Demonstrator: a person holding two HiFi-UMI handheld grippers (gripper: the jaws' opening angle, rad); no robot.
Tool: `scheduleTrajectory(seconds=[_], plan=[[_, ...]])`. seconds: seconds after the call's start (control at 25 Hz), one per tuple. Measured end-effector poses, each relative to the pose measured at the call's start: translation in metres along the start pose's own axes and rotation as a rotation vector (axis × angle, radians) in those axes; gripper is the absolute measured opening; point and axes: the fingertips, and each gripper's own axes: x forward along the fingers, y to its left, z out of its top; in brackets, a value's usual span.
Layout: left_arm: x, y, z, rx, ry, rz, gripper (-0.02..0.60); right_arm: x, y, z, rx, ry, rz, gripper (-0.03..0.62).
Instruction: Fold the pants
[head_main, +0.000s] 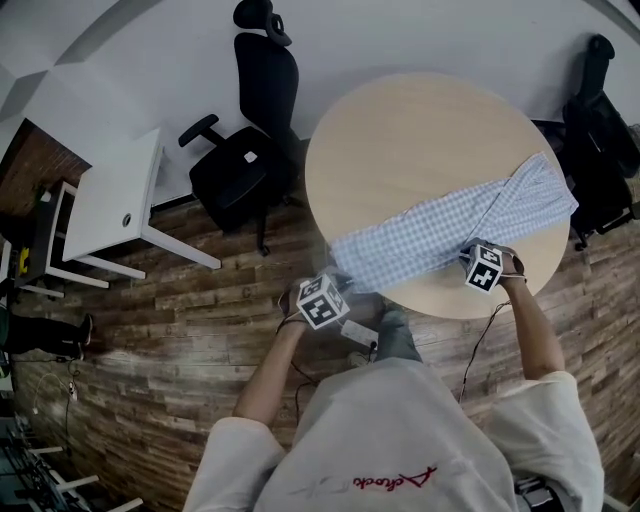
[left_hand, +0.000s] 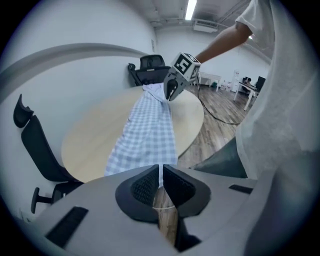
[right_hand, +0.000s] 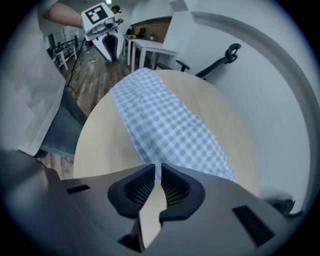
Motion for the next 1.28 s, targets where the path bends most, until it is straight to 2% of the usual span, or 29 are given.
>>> scheduleTrajectory(seconds=[0.08, 0.24, 0.36, 0.44, 0.48, 0.68, 0.84, 1.08, 1.28], plan=[[-0.006, 0.004, 0.019, -0.037, -0.084, 0.006, 0.037, -0.014, -0.003, 0.016, 0.142, -0.098, -0.05, 0.052], [-0.011, 0.001, 0.055, -0.117, -0.257, -0.019, 0.035, -0.053, 0.001, 0.039, 0.524, -0.351, -0.134, 0.031], [-0.012, -0.003, 0.085, -0.173, -0.38, -0.023, 0.035, -0.085, 0.005, 0.038, 0.751, -0.517, -0.187, 0.031], [-0.01, -0.013, 0.105, -0.188, -0.432, -0.03, 0.035, -0.105, 0.01, 0.028, 0.866, -0.595, -0.227, 0.031], [-0.007, -0.02, 0.113, -0.187, -0.446, -0.034, 0.035, -0.114, 0.013, 0.022, 0.889, -0.611, -0.249, 0.029], [0.011, -0.051, 0.156, -0.162, -0.469, -0.069, 0.035, -0.153, 0.027, -0.012, 0.869, -0.634, -0.341, 0.029], [0.026, -0.073, 0.192, -0.229, -0.489, -0.082, 0.035, -0.179, 0.026, -0.06, 0.918, -0.663, -0.392, 0.029], [0.055, -0.099, 0.252, -0.301, -0.479, -0.024, 0.035, -0.206, 0.022, -0.162, 0.993, -0.715, -0.405, 0.029], [0.07, -0.124, 0.283, -0.326, -0.44, 0.047, 0.035, -0.219, 0.036, -0.251, 1.018, -0.715, -0.386, 0.029]])
